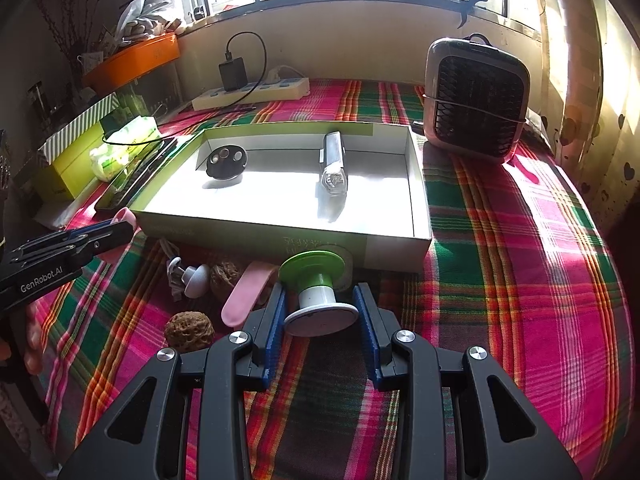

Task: Organize objects
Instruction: 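Carry the pink clip and green spool with both tools into the white box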

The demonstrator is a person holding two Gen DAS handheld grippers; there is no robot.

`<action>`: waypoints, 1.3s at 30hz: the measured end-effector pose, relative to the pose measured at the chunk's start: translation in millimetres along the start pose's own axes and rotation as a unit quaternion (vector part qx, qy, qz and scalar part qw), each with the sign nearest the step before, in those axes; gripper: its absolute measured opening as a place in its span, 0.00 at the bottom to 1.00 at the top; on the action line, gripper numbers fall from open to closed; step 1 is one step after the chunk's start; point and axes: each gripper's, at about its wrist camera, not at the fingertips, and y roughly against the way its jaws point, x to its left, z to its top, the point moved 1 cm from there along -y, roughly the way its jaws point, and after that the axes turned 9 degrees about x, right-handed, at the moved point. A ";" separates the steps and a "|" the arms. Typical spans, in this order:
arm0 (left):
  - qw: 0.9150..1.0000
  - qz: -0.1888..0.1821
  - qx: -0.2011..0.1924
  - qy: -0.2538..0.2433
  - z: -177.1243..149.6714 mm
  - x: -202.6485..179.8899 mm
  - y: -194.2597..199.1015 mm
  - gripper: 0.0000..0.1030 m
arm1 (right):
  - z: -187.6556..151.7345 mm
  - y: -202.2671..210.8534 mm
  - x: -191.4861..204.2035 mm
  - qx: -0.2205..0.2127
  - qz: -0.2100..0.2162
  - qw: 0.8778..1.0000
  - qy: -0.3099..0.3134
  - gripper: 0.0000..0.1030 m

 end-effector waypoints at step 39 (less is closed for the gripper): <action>0.996 -0.071 0.031 -0.035 76.7 -48.3 -62.8 0.21 | 91.2 -36.9 -30.8 -0.009 -0.045 0.999 -0.012 0.34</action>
